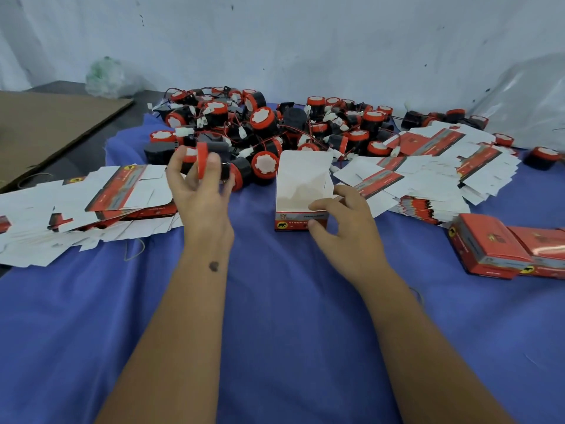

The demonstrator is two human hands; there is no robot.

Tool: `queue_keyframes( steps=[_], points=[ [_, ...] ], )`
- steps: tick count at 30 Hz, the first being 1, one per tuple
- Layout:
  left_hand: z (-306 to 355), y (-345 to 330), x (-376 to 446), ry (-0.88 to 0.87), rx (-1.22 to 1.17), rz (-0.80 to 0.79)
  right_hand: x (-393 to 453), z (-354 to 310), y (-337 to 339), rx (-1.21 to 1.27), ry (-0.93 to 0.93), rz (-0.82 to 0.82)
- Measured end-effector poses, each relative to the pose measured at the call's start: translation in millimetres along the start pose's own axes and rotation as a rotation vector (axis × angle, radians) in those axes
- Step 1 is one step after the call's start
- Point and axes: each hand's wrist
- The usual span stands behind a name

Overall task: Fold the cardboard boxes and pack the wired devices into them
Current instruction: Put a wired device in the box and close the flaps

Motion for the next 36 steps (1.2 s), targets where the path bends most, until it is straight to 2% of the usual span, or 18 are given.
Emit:
queue_keyframes(
  steps=[1, 3, 11, 14, 18, 21, 24, 26, 28, 31, 34, 36],
  points=[
    [3, 1, 2, 0.079, -0.147, -0.028, 0, 0, 0, -0.001, 0.002, -0.002],
    [7, 2, 3, 0.163, -0.260, -0.107, 0, -1, 0, 0.013, -0.005, -0.009],
    [14, -10, -13, 0.229, -0.276, -0.474, 0, -13, 8, 0.207, -0.001, 0.017],
    [11, -13, -15, 0.160, -0.118, -0.605, 1, -20, 14, 0.498, -0.114, 0.064],
    [-1, -15, -17, -0.017, 0.242, -0.689, 8, -21, 27, 1.047, -0.272, 0.140],
    [-6, -13, -19, -0.044, 0.347, -0.795, 13, -16, 34, 1.258, -0.354, 0.215],
    [-6, -15, -20, -0.057, 0.315, -0.811, 14, -12, 33, 1.212, -0.531, 0.264],
    [-6, -16, -20, -0.063, 0.305, -0.801, 15, -11, 33, 1.177, -0.654, 0.220],
    [-5, -17, -20, -0.054, 0.296, -0.809, 15, -13, 32, 1.171, -0.658, 0.155],
    [-4, -17, -22, -0.064, 0.341, -0.823, 13, -17, 25, 1.051, -0.474, 0.252],
    [-7, -18, -28, -0.161, 0.483, -0.814, 6, -22, 23, 0.576, -0.125, 0.415],
    [-9, -19, -31, -0.226, 0.537, -0.785, 2, -22, 20, 0.333, 0.084, 0.355]
  ],
)
Point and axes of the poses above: each hand's wrist, its own x-axis towards the middle knuckle, its own y-axis out of the back of the hand, z = x × y, and after that the axes turned 1 degree about -z, right-handed
